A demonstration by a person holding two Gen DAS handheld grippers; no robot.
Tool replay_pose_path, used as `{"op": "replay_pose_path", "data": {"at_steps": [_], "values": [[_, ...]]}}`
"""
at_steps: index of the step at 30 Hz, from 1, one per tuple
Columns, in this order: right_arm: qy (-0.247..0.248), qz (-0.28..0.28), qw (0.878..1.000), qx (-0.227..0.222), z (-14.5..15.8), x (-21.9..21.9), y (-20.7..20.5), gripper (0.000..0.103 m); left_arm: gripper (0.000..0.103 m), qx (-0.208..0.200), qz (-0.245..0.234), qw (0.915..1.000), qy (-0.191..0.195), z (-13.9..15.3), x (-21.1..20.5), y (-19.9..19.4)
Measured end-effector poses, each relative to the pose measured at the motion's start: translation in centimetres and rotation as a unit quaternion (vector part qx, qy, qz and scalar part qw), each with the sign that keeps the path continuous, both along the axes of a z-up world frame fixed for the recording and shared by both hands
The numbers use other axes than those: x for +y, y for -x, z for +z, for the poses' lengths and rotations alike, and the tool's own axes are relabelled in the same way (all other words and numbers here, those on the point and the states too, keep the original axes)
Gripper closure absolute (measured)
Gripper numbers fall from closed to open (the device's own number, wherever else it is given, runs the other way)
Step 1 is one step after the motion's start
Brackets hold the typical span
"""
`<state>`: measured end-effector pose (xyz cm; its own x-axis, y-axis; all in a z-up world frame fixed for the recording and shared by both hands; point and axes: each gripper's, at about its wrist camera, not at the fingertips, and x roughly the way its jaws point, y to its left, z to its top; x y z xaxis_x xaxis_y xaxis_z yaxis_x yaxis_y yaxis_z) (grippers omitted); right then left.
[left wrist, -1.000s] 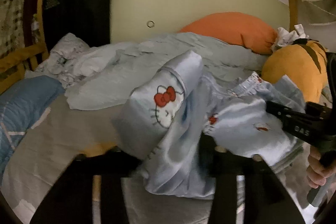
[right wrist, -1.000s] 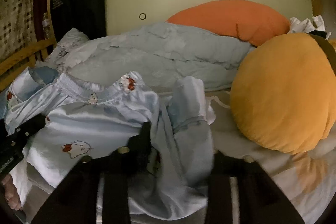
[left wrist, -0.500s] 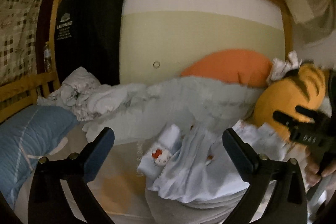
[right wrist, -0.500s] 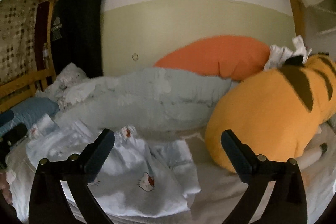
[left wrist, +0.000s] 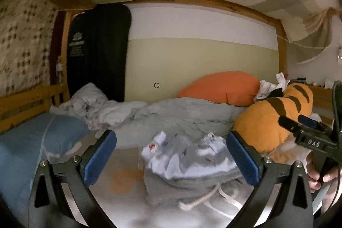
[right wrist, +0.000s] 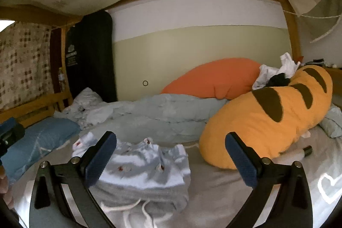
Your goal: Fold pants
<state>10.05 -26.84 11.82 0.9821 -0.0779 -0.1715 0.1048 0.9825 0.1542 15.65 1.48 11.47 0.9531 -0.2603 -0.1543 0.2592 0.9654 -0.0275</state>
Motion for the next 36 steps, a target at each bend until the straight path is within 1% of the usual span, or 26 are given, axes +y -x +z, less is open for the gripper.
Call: {"op": "replay_pose_path", "data": {"at_steps": [3, 4, 6, 8, 9, 10, 11, 13, 14, 16, 17, 18, 19, 21, 23, 25, 27, 29, 32, 34, 36], "values": [[-0.035, 0.014, 0.999, -0.001, -1.8, -0.8, 3.6, 0.001, 0.001, -0.001, -0.01, 0.9996, 0.026, -2.0, 1.2, 2.8], [-0.043, 0.017, 0.999, 0.002, -2.8, -0.9, 4.6, 0.001, 0.001, 0.003, -0.017, 0.9996, 0.022, -2.6, 1.3, 3.3], [-0.035, 0.016, 0.999, 0.013, -4.7, -0.7, 5.6, 0.001, 0.001, 0.007, -0.011, 0.9996, 0.026, -4.5, 1.6, 4.3], [-0.025, 0.007, 0.999, 0.033, -6.6, -0.3, 5.9, 0.001, 0.001, 0.03, -0.025, 0.9983, 0.044, -7.4, 1.8, 4.9], [-0.025, 0.009, 0.999, 0.036, -7.5, -0.1, 6.3, 0.001, 0.001, 0.042, -0.03, 0.9977, 0.042, -8.4, 1.5, 4.8], [-0.025, 0.009, 0.999, 0.04, -8.6, 0.1, 6.5, 0.001, 0.001, 0.046, -0.024, 0.9982, 0.03, -9.0, 1.0, 4.9], [-0.022, 0.008, 0.999, 0.047, -9.5, 0.4, 6.8, 0.001, 0.001, 0.038, -0.015, 0.999, 0.016, -9.4, 0.4, 5.3], [-0.006, 0.02, 0.999, 0.049, -10.6, 1.2, 7.1, 0.001, 0.001, 0.017, -0.01, 0.9998, 0.005, -10.7, -0.2, 6.7], [0.007, 0.02, 0.999, 0.043, -10.9, 1.7, 7.2, 0.001, 0.001, 0.013, -0.006, 0.9999, 0.0, -11.5, -0.4, 7.1], [0.033, 0.023, 0.999, 0.017, -11.6, 2.8, 7.6, 0.001, 0.001, 0.011, 0.011, 0.9991, -0.039, -12.9, -2.0, 7.1], [0.042, 0.025, 0.999, 0.017, -12.0, 3.3, 7.6, 0.001, 0.001, 0.019, 0.013, 0.998, -0.058, -13.1, -2.8, 6.8], [0.052, 0.008, 0.998, 0.023, -12.4, 3.6, 7.6, 0.001, 0.001, 0.019, 0.017, 0.9973, -0.069, -13.3, -3.2, 6.9], [0.057, -0.005, 0.998, 0.025, -12.5, 3.8, 7.8, 0.001, 0.001, 0.013, 0.026, 0.9971, -0.071, -13.4, -3.2, 7.2], [0.047, -0.012, 0.999, 0.017, -12.5, 3.3, 8.4, 0.001, 0.001, -0.011, 0.059, 0.9971, -0.045, -13.1, -2.0, 8.5], [0.034, -0.01, 0.999, 0.011, -12.3, 2.7, 8.6, 0.001, 0.001, -0.028, 0.072, 0.997, -0.005, -12.7, -0.2, 9.4], [0.038, -0.009, 0.999, 0.016, -12.2, 2.9, 8.4, 0.001, 0.001, -0.025, 0.071, 0.997, 0.018, -12.5, 0.9, 9.4], [0.056, -0.02, 0.998, 0.017, -12.0, 3.4, 8.4, 0.001, 0.001, -0.014, 0.07, 0.9971, 0.026, -12.5, 1.3, 8.9], [0.057, -0.025, 0.998, 0.017, -12.0, 3.5, 8.6, 0.001, 0.001, -0.006, 0.08, 0.9965, 0.023, -12.6, 1.3, 8.6], [0.03, -0.014, 0.999, 0.023, -12.1, 2.8, 9.0, 0.001, 0.001, -0.012, 0.078, 0.9968, 0.012, -12.6, 0.8, 8.9], [0.02, -0.012, 0.999, 0.023, -12.2, 2.6, 9.1, 0.001, 0.001, -0.017, 0.079, 0.9967, -0.003, -12.6, 0.1, 9.0], [0.024, -0.013, 0.999, 0.025, -12.2, 2.7, 9.0, 0.001, 0.001, -0.017, 0.079, 0.9965, -0.021, -12.7, -0.6, 8.9]]}}
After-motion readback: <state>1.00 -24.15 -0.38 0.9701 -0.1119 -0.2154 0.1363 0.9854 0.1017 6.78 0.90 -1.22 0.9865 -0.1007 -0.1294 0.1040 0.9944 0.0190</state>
